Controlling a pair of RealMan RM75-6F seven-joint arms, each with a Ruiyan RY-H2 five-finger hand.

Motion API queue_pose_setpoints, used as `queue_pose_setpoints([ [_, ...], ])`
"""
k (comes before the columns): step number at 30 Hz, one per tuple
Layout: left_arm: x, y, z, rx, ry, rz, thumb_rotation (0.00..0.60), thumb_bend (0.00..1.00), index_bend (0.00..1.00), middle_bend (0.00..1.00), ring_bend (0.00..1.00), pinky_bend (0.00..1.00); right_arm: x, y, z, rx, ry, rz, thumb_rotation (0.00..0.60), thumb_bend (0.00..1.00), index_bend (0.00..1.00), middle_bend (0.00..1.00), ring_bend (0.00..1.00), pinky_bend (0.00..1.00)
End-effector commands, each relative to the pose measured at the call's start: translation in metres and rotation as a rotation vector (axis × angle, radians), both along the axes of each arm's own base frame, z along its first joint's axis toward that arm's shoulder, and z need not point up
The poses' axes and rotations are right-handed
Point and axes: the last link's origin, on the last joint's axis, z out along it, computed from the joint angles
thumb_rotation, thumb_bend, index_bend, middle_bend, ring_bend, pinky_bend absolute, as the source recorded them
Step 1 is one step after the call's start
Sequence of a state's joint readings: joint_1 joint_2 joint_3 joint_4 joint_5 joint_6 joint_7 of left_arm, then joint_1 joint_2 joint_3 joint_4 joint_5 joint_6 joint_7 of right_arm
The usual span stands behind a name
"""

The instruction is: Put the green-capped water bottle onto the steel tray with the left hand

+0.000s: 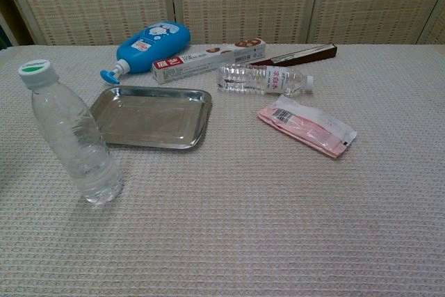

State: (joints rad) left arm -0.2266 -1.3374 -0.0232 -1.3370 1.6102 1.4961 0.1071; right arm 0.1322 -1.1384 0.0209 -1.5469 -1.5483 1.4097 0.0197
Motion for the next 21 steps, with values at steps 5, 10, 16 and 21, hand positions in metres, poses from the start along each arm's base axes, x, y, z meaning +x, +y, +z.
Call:
queue_pose_setpoints([
  [5, 0.0005, 0.0003, -0.0019, -0.01, 0.01, -0.008, 0.6, 0.4, 0.17, 0.16, 0.1, 0.2, -0.0014, -0.0019, -0.0019, -0.006, 0.011, -0.004, 0.6, 0.25, 0.03, 0.09, 0.0, 0.2],
  [10, 0.0002, 0.0017, -0.0028, -0.009, 0.014, -0.003, 0.6, 0.4, 0.17, 0.16, 0.1, 0.2, -0.0017, -0.0017, -0.0041, 0.018, 0.014, -0.01, 0.6, 0.25, 0.03, 0.09, 0.0, 0.2],
  [16, -0.0007, 0.0004, -0.0017, -0.003, 0.018, 0.004, 0.6, 0.4, 0.17, 0.16, 0.1, 0.2, -0.0015, 0.0026, -0.0048, 0.032, 0.016, -0.008, 0.6, 0.25, 0.03, 0.09, 0.0, 0.2],
  [21, -0.0035, 0.0027, -0.0011, 0.002, 0.016, 0.03, 0.6, 0.4, 0.17, 0.16, 0.1, 0.2, -0.002, 0.001, -0.0053, 0.038, 0.015, -0.012, 0.6, 0.25, 0.03, 0.09, 0.0, 0.2],
])
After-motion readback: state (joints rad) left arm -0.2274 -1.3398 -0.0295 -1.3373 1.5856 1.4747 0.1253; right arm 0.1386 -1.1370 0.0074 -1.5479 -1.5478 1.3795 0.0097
